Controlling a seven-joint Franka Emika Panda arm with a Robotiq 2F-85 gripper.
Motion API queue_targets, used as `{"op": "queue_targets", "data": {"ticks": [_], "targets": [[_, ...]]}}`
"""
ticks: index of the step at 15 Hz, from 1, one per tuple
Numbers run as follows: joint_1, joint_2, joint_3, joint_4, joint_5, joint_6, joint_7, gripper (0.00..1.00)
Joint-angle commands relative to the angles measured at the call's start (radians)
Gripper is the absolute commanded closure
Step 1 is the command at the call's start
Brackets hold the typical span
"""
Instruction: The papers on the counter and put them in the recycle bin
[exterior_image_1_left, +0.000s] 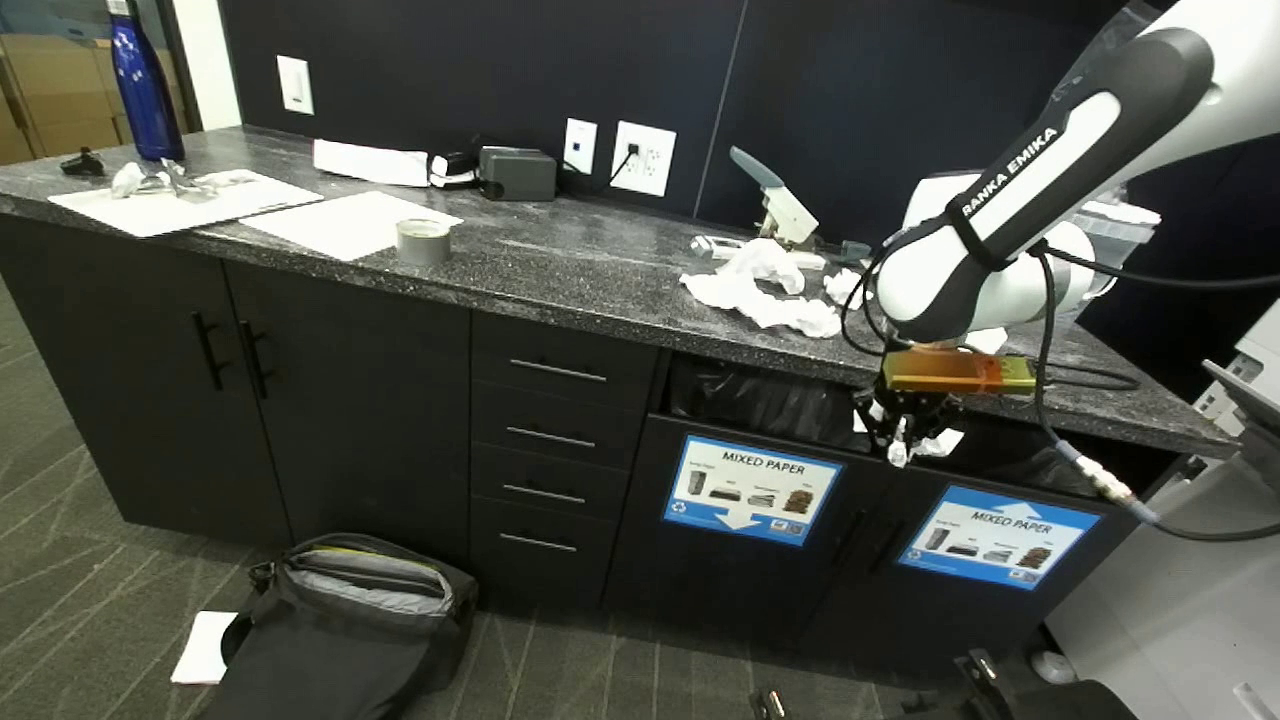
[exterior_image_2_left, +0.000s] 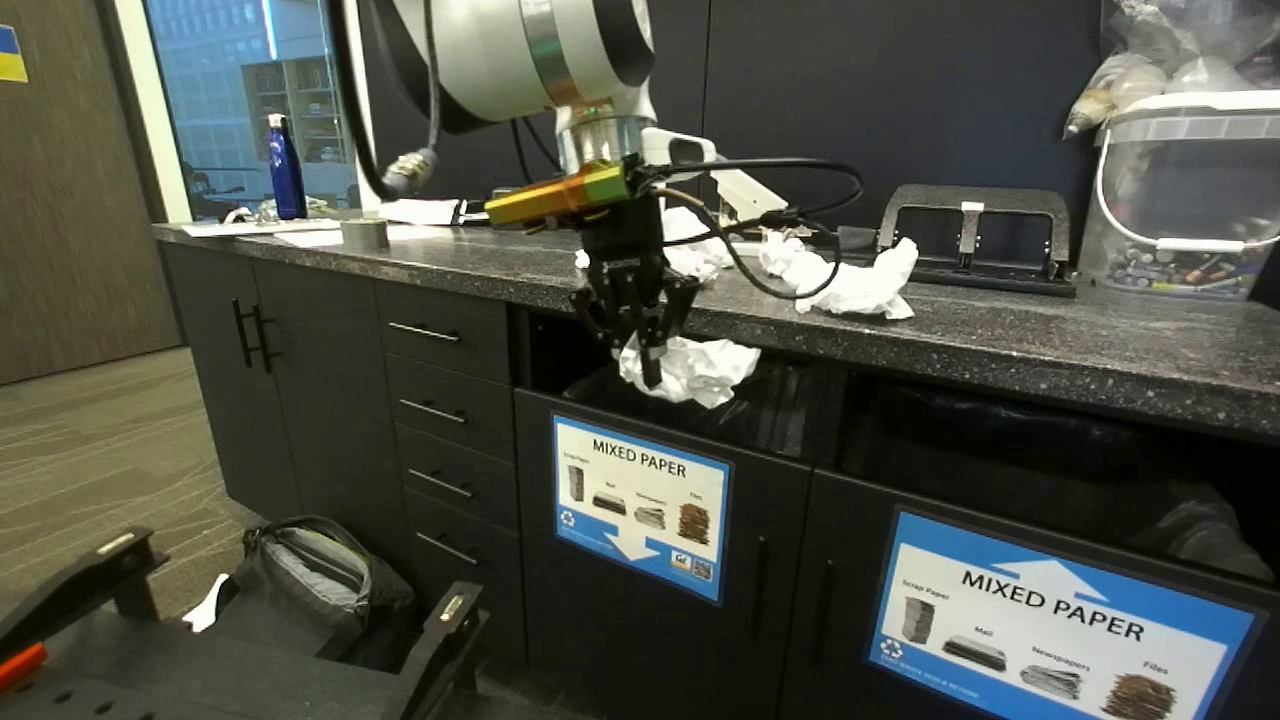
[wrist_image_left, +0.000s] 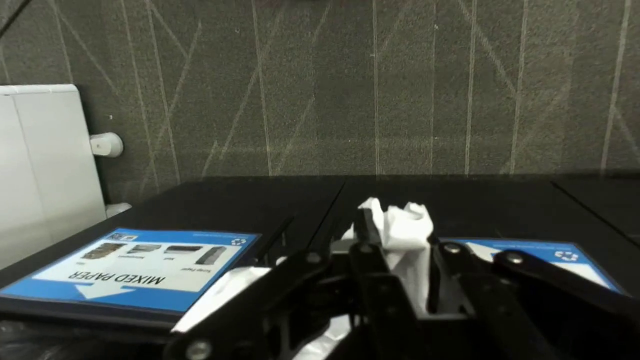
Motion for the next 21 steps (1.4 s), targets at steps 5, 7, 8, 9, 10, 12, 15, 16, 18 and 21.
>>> {"op": "queue_targets", "data": {"ticks": [5,7,8,9,10,12,15,16,18,21], "targets": [[-0.008,0.059,0.151,-0.130,0.211,0.156,-0.243,0.81],[-0.002,0.132,0.174,-0.129,0.227,0.231,-0.264,0.83],[0.014,0.174,0.166,-0.123,0.209,0.271,-0.241,0.83],[0.032,0.222,0.153,-0.114,0.196,0.324,-0.218,0.84],[0.045,0.273,0.142,-0.100,0.203,0.383,-0.203,0.83],[0.069,0.377,0.120,-0.058,0.234,0.513,-0.179,0.83],[0.027,0.512,0.161,0.045,0.342,0.698,-0.181,0.82],[0.022,0.551,0.167,0.078,0.375,0.749,-0.178,0.81],[0.000,0.618,0.195,0.172,0.430,0.807,-0.173,0.83],[0.031,0.674,0.179,0.280,0.496,0.901,-0.170,0.82]]}}
